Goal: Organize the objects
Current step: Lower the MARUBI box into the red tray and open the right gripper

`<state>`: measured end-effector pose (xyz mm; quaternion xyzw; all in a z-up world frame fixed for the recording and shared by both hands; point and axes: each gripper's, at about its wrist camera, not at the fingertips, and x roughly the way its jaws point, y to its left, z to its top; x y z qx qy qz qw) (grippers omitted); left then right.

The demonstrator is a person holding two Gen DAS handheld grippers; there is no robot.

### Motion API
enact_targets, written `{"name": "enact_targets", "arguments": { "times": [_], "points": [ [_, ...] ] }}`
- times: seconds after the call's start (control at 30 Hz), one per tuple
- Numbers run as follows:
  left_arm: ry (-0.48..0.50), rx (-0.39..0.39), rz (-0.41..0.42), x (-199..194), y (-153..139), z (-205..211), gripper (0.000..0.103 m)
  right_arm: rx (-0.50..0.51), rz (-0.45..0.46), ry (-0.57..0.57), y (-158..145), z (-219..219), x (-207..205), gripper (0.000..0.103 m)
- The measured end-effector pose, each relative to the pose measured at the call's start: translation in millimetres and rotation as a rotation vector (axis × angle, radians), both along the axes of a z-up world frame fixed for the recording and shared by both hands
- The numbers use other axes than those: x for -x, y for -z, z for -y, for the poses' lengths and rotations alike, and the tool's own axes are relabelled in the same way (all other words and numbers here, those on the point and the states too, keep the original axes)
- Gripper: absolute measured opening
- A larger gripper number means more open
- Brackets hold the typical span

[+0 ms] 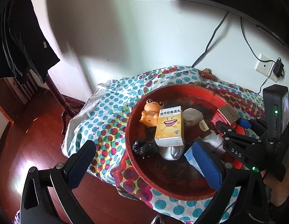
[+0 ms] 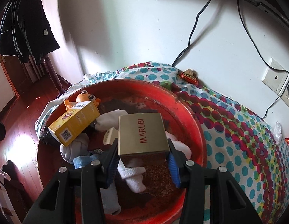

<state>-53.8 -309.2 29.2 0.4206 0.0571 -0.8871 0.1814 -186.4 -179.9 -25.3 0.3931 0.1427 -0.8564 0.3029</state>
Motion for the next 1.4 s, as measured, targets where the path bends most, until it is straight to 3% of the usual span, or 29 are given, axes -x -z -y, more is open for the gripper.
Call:
{"name": "enact_targets", "arguments": {
  "times": [0.37, 0.67, 0.93, 1.17, 1.27, 1.4],
  "points": [
    [-0.021, -0.021, 0.046, 3.1, 10.3, 10.5, 0.103, -0.029, 0.045, 0.045, 15.8, 25.8, 7.9, 0.047],
    [-0.02, -0.028, 0.076, 5.9, 17.1, 8.5, 0.103, -0.05, 0.023, 0.05, 13.1, 28.2, 3.5, 0.047],
    [0.003, -0.015, 0.098, 9.4, 22.0, 0.9, 0.103, -0.067, 0.063, 0.076, 8.2, 22.7, 2.8, 0.048],
    [0.013, -0.015, 0.113, 11.3, 24.8, -4.0, 0.103, -0.139, 0.038, 0.096, 0.0, 13.0, -8.5, 0.065],
    [0.017, -0.02, 0.119, 12.5, 26.6, -5.9, 0.103, -0.157, 0.039, 0.112, -6.9, 5.8, -15.0, 0.077],
    [0.026, -0.028, 0.128, 14.0, 29.1, -9.4, 0.103, -0.189, 0.011, 0.136, -18.1, -3.7, -26.2, 0.078]
  ]
}}
